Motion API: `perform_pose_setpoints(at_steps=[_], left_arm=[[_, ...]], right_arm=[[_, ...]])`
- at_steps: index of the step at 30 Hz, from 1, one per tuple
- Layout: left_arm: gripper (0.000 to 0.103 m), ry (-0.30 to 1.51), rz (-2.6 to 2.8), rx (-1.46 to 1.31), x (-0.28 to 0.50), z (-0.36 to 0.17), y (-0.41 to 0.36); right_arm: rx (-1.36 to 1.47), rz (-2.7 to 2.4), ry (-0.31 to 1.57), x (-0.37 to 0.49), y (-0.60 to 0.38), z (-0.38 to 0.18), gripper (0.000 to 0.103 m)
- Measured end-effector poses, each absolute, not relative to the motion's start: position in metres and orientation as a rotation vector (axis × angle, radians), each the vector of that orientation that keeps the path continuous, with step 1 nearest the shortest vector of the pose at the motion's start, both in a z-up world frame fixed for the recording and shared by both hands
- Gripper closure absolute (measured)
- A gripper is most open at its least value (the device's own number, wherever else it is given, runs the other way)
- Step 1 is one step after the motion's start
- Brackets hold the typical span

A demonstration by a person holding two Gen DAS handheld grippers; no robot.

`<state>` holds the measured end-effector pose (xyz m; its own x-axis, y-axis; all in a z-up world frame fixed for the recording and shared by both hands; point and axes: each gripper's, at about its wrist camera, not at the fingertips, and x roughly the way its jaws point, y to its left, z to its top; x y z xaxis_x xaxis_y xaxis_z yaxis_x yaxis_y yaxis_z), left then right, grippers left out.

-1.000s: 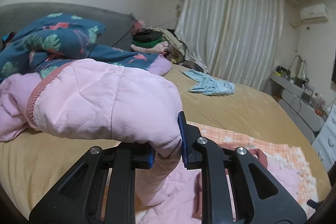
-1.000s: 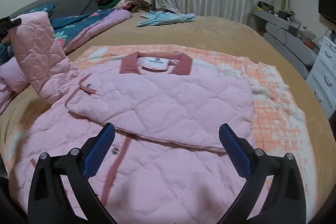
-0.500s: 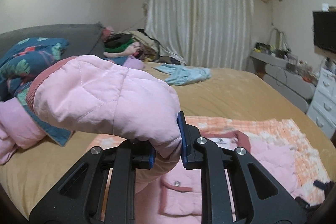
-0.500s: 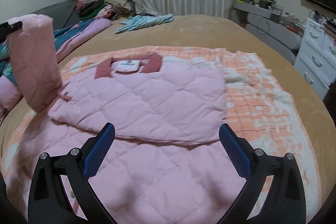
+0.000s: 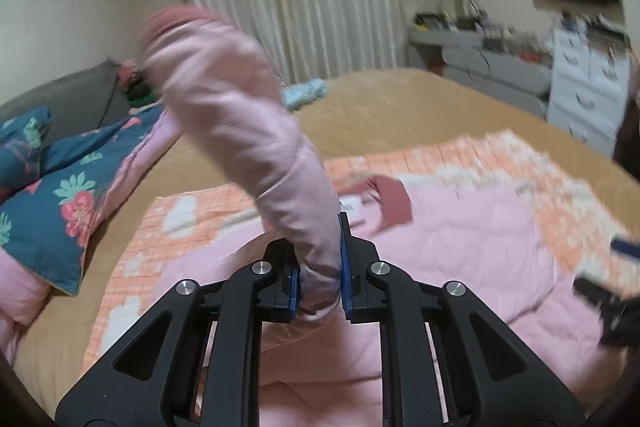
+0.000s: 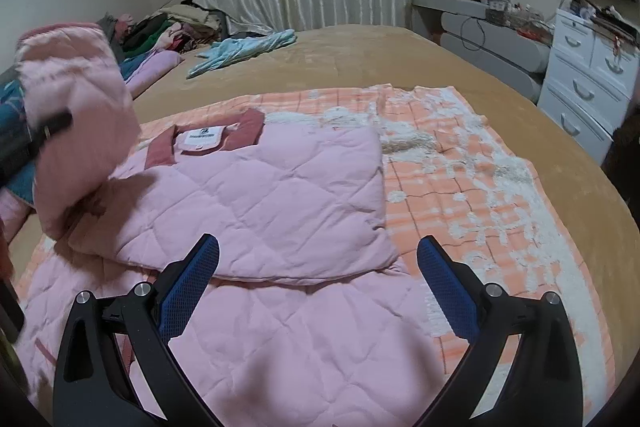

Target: Fold large clothes

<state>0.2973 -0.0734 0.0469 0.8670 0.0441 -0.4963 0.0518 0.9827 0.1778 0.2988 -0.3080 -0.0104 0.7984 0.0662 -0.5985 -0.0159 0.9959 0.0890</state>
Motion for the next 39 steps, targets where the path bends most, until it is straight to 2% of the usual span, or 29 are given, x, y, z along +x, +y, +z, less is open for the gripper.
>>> perform_pose_setpoints(at_steps=[9, 15, 16, 18, 19, 20, 22, 23, 25, 31, 34, 37, 38, 39], left_arm=[[0.095, 0.619, -0.061, 0.375, 0.301, -0.010, -0.117], [0.085, 0.662, -0.078, 0.598, 0.291, -0.047, -0.146], [0.081, 0.671, -0.079, 0.639, 0.288, -0.055, -0.150], [0.060, 0.704, -0.103, 0.664, 0.285, -0.064, -0.152], [0.038, 0.732, -0.130, 0.658, 0.282, -0.067, -0.152], [0.031, 0.753, -0.151, 0.655, 0.279, -0.068, -0.152], [0.028, 0.775, -0.203, 0.634, 0.271, -0.067, -0.150], [0.021, 0.797, -0.237, 0.602, 0.267, -0.066, -0.145], [0.016, 0.846, -0.315, 0.504, 0.258, -0.058, -0.129], [0.013, 0.931, -0.343, 0.192, 0.267, -0.031, -0.058], [0.010, 0.915, -0.267, 0.043, 0.281, -0.013, -0.010], [0.010, 0.899, -0.153, -0.057, 0.293, -0.003, 0.038], [0.010, 0.896, -0.138, -0.085, 0.296, -0.002, 0.047], [0.010, 0.889, -0.119, -0.119, 0.298, 0.000, 0.059]], right_arm=[[0.208, 0.007, 0.637, 0.301, -0.345, -0.010, 0.004], [0.255, 0.004, 0.646, 0.303, -0.354, -0.013, 0.004], [0.256, 0.008, 0.650, 0.304, -0.353, -0.013, 0.004], [0.257, 0.015, 0.658, 0.305, -0.352, -0.015, 0.004], [0.258, 0.021, 0.662, 0.306, -0.351, -0.016, 0.004], [0.263, 0.030, 0.667, 0.307, -0.349, -0.017, 0.004], [0.278, 0.052, 0.678, 0.309, -0.347, -0.019, 0.004], [0.291, 0.067, 0.686, 0.311, -0.345, -0.020, 0.004], [0.313, 0.094, 0.704, 0.315, -0.339, -0.022, 0.004], [0.359, 0.227, 0.774, 0.332, -0.301, -0.031, 0.004], [0.384, 0.272, 0.817, 0.339, -0.280, -0.040, 0.005], [0.384, 0.283, 0.872, 0.345, -0.266, -0.055, 0.032], [0.390, 0.299, 0.888, 0.347, -0.263, -0.060, 0.036], [0.403, 0.313, 0.897, 0.348, -0.262, -0.065, 0.046]])
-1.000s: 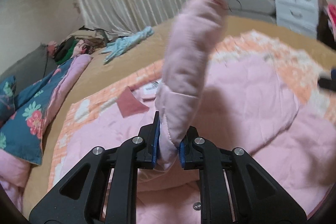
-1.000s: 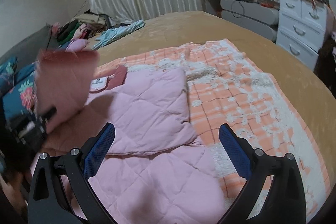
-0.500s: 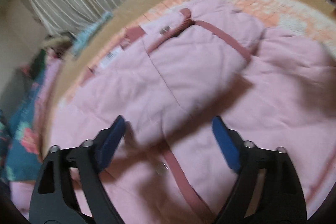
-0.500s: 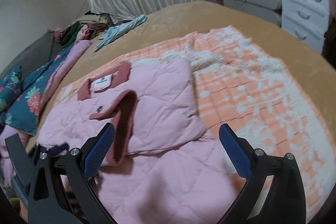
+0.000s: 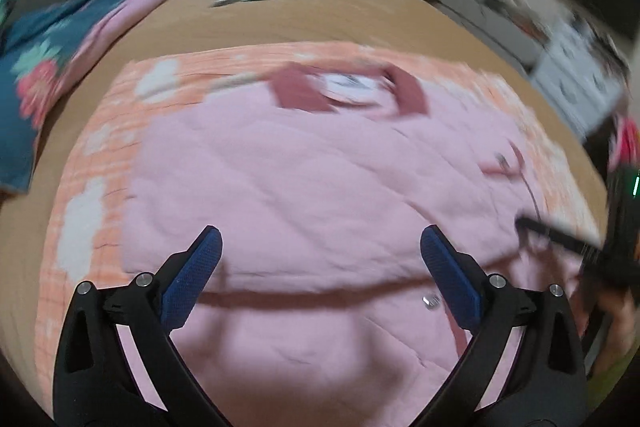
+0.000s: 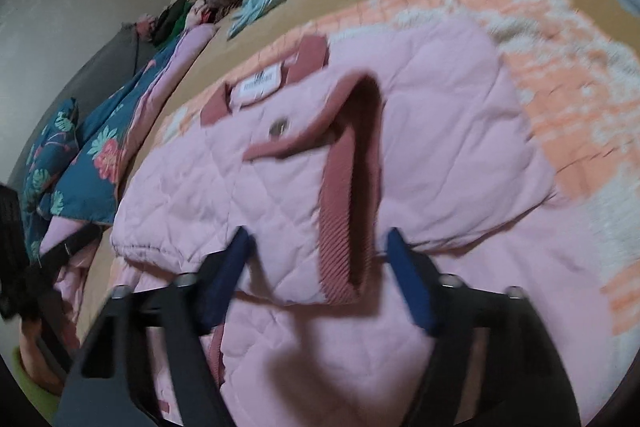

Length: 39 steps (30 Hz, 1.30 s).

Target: Fold large clothes

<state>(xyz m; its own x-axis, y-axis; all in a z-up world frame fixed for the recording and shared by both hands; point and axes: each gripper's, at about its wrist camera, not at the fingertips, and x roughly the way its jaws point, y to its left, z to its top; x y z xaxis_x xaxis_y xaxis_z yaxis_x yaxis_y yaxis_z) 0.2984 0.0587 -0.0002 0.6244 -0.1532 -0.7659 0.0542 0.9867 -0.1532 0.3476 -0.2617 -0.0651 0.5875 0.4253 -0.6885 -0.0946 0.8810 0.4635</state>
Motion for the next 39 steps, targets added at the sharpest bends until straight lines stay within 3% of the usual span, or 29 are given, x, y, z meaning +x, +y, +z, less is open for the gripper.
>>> perform_pose_setpoints(at_steps=[2, 3, 4, 10, 18, 24, 27, 29, 30, 34, 39], left_arm=[[0.010, 0.877, -0.085, -0.156, 0.307, 0.004, 0.075], [0.010, 0.874, -0.065, -0.171, 0.312, 0.006, 0.081], [0.010, 0.873, -0.040, -0.194, 0.316, 0.006, 0.090], [0.010, 0.866, -0.013, -0.266, 0.327, 0.009, 0.106], [0.010, 0.945, -0.075, -0.225, 0.348, -0.014, 0.062], [0.010, 1.011, -0.075, -0.197, 0.358, -0.041, 0.042], [0.010, 1.034, -0.057, -0.186, 0.361, -0.054, 0.042], [0.009, 1.038, -0.053, -0.185, 0.362, -0.059, 0.043], [0.009, 1.041, -0.053, -0.186, 0.362, -0.062, 0.044], [0.008, 1.037, -0.049, -0.186, 0.364, -0.074, 0.047], [0.008, 1.020, -0.050, -0.157, 0.364, -0.082, 0.047]], right_arm=[[0.416, 0.343, 0.889, 0.348, -0.261, -0.070, 0.063], [0.406, 0.377, 0.871, 0.348, -0.261, -0.069, 0.080], [0.380, 0.400, 0.832, 0.346, -0.259, -0.062, 0.084], [0.034, 0.325, 0.517, 0.318, -0.242, -0.001, 0.088], [0.069, 0.250, 0.646, 0.339, -0.257, -0.043, 0.087], [0.096, 0.232, 0.704, 0.347, -0.256, -0.057, 0.079], [0.100, 0.212, 0.732, 0.349, -0.259, -0.057, 0.062], [0.105, 0.171, 0.726, 0.346, -0.262, -0.052, 0.044], [0.094, 0.145, 0.713, 0.344, -0.262, -0.048, 0.041], [-0.022, 0.119, 0.597, 0.329, -0.252, -0.026, 0.039], [-0.092, 0.251, 0.601, 0.326, -0.223, -0.032, 0.039]])
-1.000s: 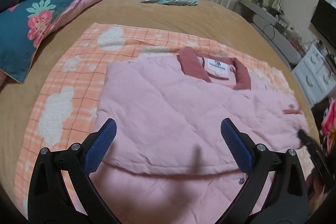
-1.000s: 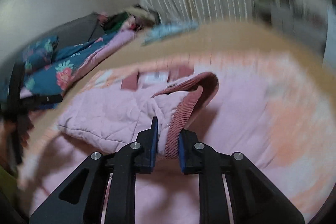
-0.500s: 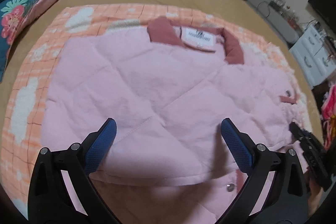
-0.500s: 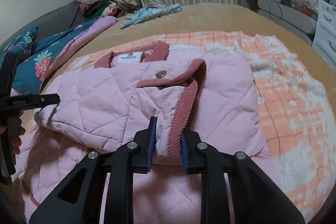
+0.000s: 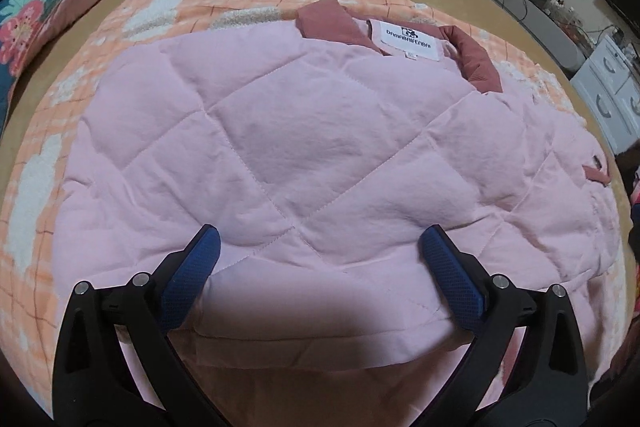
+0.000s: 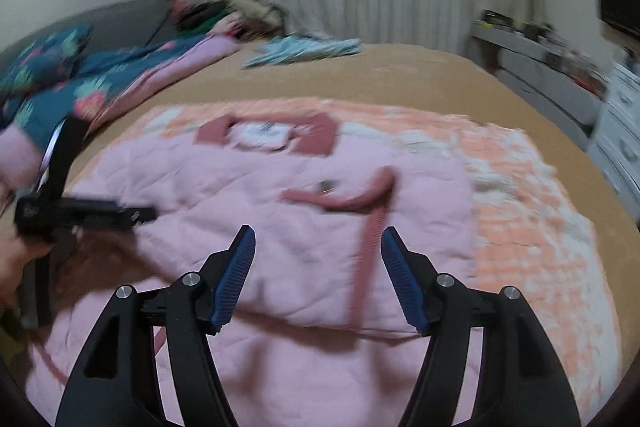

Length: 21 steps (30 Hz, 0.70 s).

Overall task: Fold large clothes
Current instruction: 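Release the edge and withdraw the right tool from the jacket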

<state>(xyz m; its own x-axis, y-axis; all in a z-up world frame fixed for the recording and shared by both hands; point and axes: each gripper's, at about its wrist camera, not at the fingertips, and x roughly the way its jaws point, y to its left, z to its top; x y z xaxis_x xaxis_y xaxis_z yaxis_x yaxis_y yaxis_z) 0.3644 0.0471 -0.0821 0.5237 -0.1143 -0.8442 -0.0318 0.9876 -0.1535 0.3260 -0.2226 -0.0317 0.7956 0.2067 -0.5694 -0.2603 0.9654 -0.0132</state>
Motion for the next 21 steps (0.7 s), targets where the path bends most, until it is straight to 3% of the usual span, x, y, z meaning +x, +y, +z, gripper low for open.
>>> perform_pose_setpoints(at_steps=[7, 16, 18, 21], left_arm=[[0.008, 1.007, -0.057, -0.147, 0.364, -0.082, 0.047], [0.009, 0.993, -0.080, -0.139, 0.343, -0.060, 0.043], [0.009, 0.986, -0.083, -0.144, 0.336, -0.055, 0.042], [0.009, 0.974, -0.088, -0.148, 0.327, -0.046, 0.042]], right_arm=[[-0.033, 0.277, 0.794, 0.355, -0.223, -0.076, 0.038], [0.000, 0.278, 0.813, 0.357, -0.223, -0.084, 0.038], [0.007, 0.279, 0.814, 0.354, -0.223, -0.079, 0.035], [0.018, 0.276, 0.805, 0.349, -0.221, -0.068, 0.015]])
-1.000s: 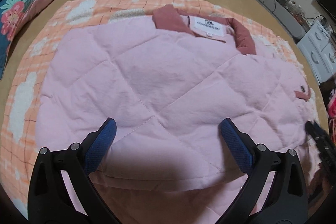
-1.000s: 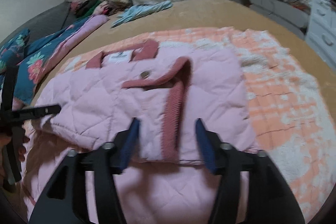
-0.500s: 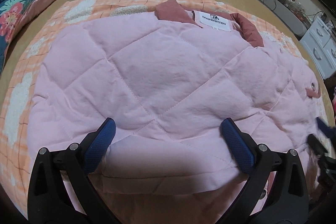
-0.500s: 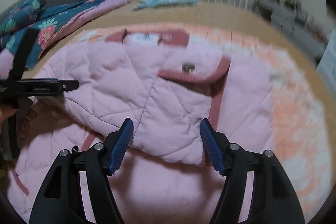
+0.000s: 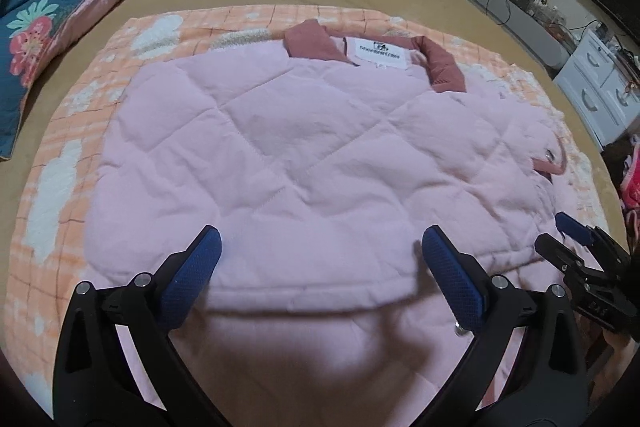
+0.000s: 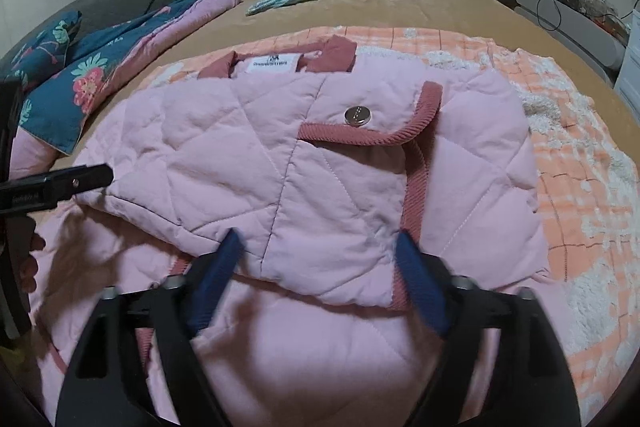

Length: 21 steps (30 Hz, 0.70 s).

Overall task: Fold large clothes
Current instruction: 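Release the edge and withdraw the right tool from the jacket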

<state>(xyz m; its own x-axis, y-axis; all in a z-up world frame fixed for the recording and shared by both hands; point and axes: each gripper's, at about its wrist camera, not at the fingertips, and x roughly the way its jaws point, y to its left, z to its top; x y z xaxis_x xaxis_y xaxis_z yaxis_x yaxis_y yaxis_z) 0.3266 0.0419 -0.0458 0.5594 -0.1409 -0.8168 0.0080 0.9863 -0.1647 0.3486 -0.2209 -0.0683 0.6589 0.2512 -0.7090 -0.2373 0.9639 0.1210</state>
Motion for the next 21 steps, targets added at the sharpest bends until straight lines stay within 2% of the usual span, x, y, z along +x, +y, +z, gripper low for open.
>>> perform_pose_setpoints(at_steps=[1, 10, 21], left_arm=[[0.009, 0.972, -0.087, -0.149, 0.325, -0.044, 0.042], [0.009, 0.937, -0.060, -0.152, 0.303, -0.019, 0.045], [0.009, 0.884, -0.075, -0.147, 0.273, 0.012, 0.038]], right_arm=[[0.019, 0.272, 0.793, 0.346, -0.221, -0.065, 0.012], [0.046, 0.273, 0.745, 0.331, -0.225, -0.035, 0.006], [0.030, 0.260, 0.663, 0.303, -0.228, 0.007, 0.004]])
